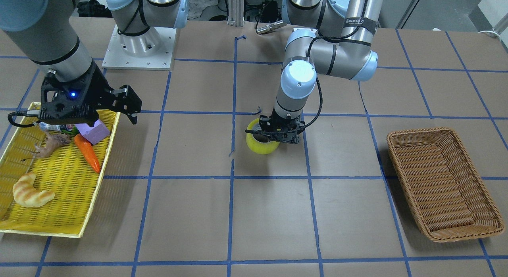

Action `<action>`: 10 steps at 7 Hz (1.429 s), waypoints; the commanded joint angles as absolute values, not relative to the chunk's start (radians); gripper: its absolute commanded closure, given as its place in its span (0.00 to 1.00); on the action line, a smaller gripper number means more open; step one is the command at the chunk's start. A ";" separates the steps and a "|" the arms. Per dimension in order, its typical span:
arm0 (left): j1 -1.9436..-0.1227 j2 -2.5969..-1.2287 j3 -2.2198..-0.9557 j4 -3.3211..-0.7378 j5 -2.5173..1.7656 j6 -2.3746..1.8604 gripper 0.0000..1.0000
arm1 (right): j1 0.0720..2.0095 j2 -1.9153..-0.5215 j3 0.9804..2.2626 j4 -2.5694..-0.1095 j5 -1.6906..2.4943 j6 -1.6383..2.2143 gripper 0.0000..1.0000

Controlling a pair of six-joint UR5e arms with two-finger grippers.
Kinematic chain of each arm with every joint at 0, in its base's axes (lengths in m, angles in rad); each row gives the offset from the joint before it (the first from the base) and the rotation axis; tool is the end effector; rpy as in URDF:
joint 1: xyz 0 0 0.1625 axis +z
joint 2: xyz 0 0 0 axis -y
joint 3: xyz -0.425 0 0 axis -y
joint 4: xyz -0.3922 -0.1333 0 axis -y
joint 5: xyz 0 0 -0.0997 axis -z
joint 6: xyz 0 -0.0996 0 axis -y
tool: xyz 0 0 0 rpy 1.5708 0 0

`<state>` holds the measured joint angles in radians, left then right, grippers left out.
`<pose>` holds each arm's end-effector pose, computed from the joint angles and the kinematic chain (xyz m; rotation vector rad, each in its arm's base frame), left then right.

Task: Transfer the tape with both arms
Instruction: 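Reach the left gripper to the tape roll and grasp it while the right arm withdraws, then carry the tape roll with the left gripper over the wicker basket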

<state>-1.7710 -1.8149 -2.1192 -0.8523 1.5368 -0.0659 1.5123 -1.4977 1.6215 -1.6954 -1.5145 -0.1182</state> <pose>-0.2274 -0.4336 0.1890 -0.2071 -3.1085 -0.1213 0.1083 -0.5272 0.4386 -0.0921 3.0842 -0.0089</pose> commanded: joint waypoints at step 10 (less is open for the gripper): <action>-0.955 -1.790 -1.818 -1.039 1.649 0.837 1.00 | 1.513 -1.503 1.623 -1.658 -1.523 -0.118 0.00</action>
<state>-1.0643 -1.7746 -1.8166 -1.0597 1.6549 0.6960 1.5125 -1.5050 1.6214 -1.6582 -1.5228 -0.1182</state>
